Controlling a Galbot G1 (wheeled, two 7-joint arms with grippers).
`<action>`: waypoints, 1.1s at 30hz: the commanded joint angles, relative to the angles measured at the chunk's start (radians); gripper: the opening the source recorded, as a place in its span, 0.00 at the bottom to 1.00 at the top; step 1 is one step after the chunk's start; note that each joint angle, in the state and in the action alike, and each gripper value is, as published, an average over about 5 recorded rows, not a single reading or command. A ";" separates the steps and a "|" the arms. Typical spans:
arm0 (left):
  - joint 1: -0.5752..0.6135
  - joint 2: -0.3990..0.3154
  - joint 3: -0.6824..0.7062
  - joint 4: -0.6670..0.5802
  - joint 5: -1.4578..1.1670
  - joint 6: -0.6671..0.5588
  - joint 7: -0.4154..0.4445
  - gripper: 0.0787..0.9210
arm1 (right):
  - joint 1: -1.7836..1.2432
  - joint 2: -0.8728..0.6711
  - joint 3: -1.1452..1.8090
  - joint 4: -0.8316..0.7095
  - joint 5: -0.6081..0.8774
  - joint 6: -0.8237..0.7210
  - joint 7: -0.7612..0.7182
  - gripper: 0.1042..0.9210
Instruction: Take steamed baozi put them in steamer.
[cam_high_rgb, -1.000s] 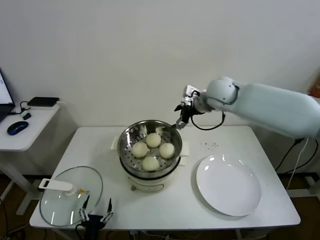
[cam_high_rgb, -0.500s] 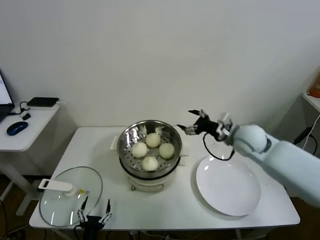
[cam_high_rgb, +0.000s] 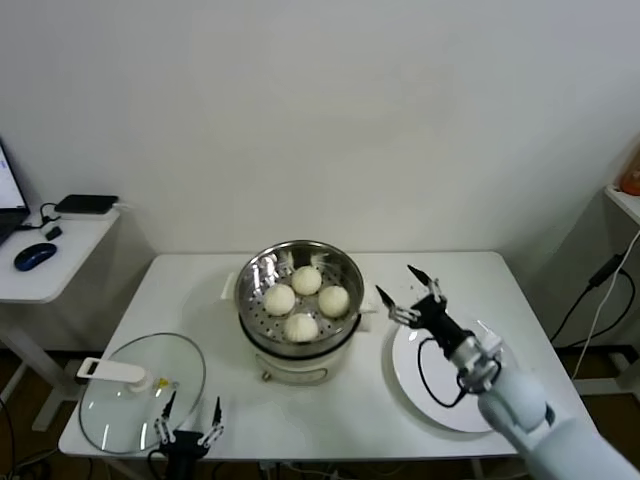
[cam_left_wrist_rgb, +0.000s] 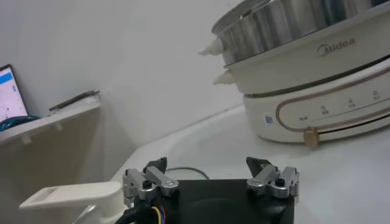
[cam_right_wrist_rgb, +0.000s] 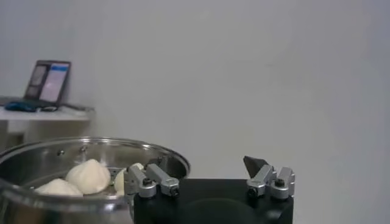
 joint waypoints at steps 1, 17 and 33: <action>0.004 -0.043 -0.002 -0.003 -0.002 -0.002 0.000 0.88 | -0.557 0.304 0.284 0.024 -0.202 0.322 0.044 0.88; 0.012 -0.047 -0.003 -0.015 -0.004 -0.003 -0.002 0.88 | -0.665 0.321 0.192 -0.039 -0.193 0.435 0.141 0.88; 0.006 -0.049 0.001 -0.019 -0.004 0.001 0.000 0.88 | -0.659 0.330 0.198 -0.033 -0.185 0.432 0.142 0.88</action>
